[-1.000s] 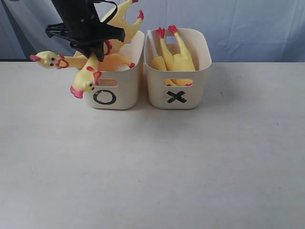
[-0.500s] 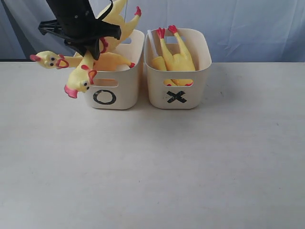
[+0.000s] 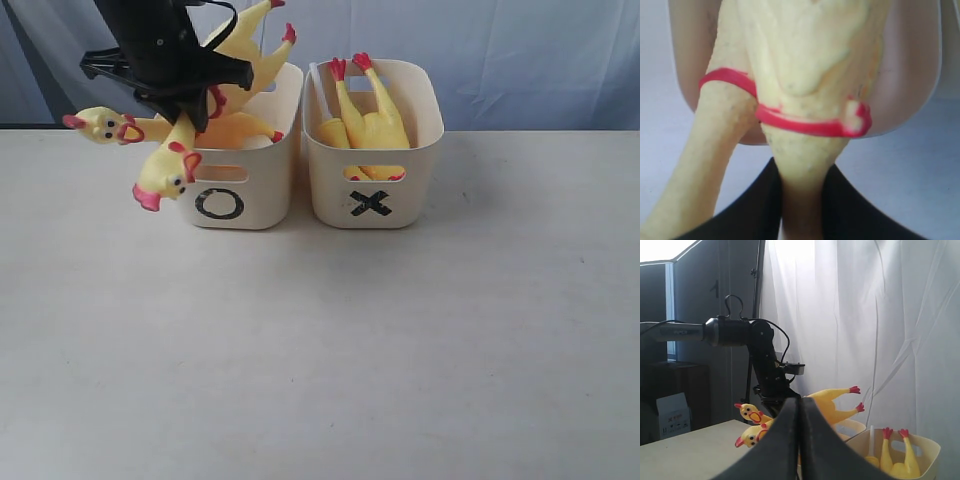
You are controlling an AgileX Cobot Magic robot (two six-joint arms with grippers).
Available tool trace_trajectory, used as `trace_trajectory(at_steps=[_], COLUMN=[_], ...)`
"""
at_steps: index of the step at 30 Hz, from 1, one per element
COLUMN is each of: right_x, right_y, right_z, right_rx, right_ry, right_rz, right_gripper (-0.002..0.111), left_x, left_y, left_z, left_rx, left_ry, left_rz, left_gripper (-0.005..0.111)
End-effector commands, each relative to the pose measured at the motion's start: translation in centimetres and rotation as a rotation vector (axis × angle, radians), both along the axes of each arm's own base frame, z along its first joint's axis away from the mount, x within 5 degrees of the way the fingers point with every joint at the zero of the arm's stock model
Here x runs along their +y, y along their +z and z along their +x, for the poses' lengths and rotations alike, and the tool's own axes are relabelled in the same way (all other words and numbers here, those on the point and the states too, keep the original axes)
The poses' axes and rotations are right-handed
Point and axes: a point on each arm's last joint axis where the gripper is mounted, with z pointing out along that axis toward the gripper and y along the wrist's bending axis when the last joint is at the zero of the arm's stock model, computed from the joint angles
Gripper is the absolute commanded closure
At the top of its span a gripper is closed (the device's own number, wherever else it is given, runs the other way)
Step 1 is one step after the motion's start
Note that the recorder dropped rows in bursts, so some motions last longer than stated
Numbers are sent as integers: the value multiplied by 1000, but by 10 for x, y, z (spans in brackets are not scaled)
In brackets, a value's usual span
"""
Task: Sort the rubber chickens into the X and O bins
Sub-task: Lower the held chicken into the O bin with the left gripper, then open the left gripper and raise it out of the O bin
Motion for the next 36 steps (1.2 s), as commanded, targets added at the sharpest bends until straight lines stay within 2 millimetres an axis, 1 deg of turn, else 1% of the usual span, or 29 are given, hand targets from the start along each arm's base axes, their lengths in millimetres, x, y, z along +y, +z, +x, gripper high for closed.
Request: trace_trajectory(at_steps=[1, 4, 7, 23, 25, 30, 32, 36], right_x=[-1, 0, 0, 0, 0, -1, -1, -1], right_y=[-2, -1, -1, -1, -1, -2, -2, -2], right_z=[0, 0, 0, 0, 0, 0, 0, 0], right_rx=[-4, -5, -5, -5, -5, -4, -4, -4], right_ry=[-12, -7, -7, -7, -7, -11, -11, -11], right_rz=[-5, -6, -6, -6, -6, -5, -5, -5], right_gripper=[109, 109, 109, 109, 109, 109, 109, 109], left_x=[5, 6, 6, 6, 4, 2, 3, 3], left_y=[8, 8, 8, 9, 9, 9, 11, 15], left_z=[0, 1, 1, 0, 0, -1, -1, -2], left_rx=[-37, -36, -36, -36, -29, -26, -30, -42], left_ry=[9, 14, 14, 13, 8, -20, -20, -20], left_rz=[-1, -3, -3, -11, -29, -38, -38, -42], left_gripper=[83, 74, 71, 70, 65, 43, 40, 39])
